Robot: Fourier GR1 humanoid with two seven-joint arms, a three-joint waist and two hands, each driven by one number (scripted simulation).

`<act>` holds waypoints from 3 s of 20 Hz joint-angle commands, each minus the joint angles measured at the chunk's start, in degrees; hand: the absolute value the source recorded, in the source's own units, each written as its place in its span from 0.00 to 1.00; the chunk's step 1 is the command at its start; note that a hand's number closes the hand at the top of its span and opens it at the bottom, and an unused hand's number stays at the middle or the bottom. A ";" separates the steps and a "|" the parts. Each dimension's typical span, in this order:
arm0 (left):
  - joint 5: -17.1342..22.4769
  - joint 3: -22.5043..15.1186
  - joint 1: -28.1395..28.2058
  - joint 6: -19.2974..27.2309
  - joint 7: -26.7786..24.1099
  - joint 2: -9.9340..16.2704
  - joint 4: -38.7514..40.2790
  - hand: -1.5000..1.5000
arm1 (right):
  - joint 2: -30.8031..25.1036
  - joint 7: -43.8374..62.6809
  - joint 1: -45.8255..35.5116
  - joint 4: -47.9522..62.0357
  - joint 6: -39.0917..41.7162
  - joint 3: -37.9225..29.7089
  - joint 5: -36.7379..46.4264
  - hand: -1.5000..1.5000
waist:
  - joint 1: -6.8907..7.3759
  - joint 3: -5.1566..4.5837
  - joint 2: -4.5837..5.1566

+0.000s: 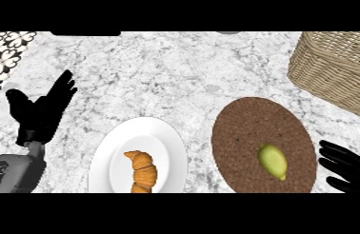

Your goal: Pick the lemon from the placemat and place it in the basket

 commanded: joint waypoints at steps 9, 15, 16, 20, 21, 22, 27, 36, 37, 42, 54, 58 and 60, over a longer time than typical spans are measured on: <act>-4.47 2.13 -1.21 -0.84 2.24 -3.11 0.09 0.50 | 9.06 3.31 -13.07 13.01 -4.32 8.97 18.77 0.00 | -0.65 -0.05 -0.06; -5.00 6.48 1.38 -5.82 0.77 -3.30 -0.18 0.50 | 10.90 -0.16 -17.05 19.39 -4.35 5.25 20.25 0.00 | -0.65 -0.06 -0.08; -6.22 5.65 -1.73 -3.80 3.67 -4.92 0.36 0.50 | 10.98 2.57 -15.53 14.00 -2.00 5.85 19.95 0.00 | -0.85 -0.06 -0.10; -5.38 7.73 0.50 -6.05 4.03 -4.53 -1.94 0.50 | 10.01 -4.87 -13.24 19.18 -4.09 4.39 19.47 0.00 | -0.76 -0.05 -0.11; -6.38 8.39 -0.12 -5.11 2.82 -4.60 -1.42 0.50 | 10.38 -5.67 -13.77 19.97 -4.16 4.28 18.74 0.00 | -0.76 -0.05 -0.10; -6.36 7.97 -2.32 -5.72 4.12 -4.37 0.53 0.50 | 7.62 -4.90 -16.77 19.42 0.68 3.49 16.89 0.00 | -0.79 -0.06 -0.07; -9.75 5.12 0.08 -3.10 2.02 -8.69 -1.04 0.50 | 6.52 -10.38 -14.09 20.60 -2.77 4.03 16.56 0.00 | -0.82 -0.04 -0.08; -9.72 8.99 -2.70 -5.22 6.50 -7.23 -2.68 0.50 | 12.63 -3.06 -15.06 21.45 -8.47 7.27 24.42 0.00 | -0.83 -0.05 -0.11; -9.13 9.59 4.69 -7.48 1.71 -6.89 -3.89 0.50 | 11.48 -7.50 -13.08 25.20 -11.25 5.18 23.45 0.00 | -0.60 -0.04 -0.12; -9.93 9.89 2.44 -7.53 1.60 -7.51 -1.52 0.50 | 16.08 -1.00 -14.22 22.36 -12.59 9.07 27.94 0.00 | -0.70 -0.06 -0.12; -10.45 10.82 -1.34 -8.22 1.12 -7.92 2.32 0.50 | 19.45 8.63 -17.77 25.19 -13.89 9.58 35.53 1.00 | -0.66 -0.08 0.05; -10.13 11.36 -0.70 -7.70 2.13 -7.31 0.90 0.50 | 26.08 30.13 -11.66 27.31 -5.59 4.74 34.74 1.00 | -2.41 -0.45 0.44; -10.25 11.55 0.64 -7.79 1.19 -7.24 1.04 0.50 | 28.87 37.90 -10.17 26.18 -3.24 3.20 34.62 1.00 | -2.63 -0.72 0.28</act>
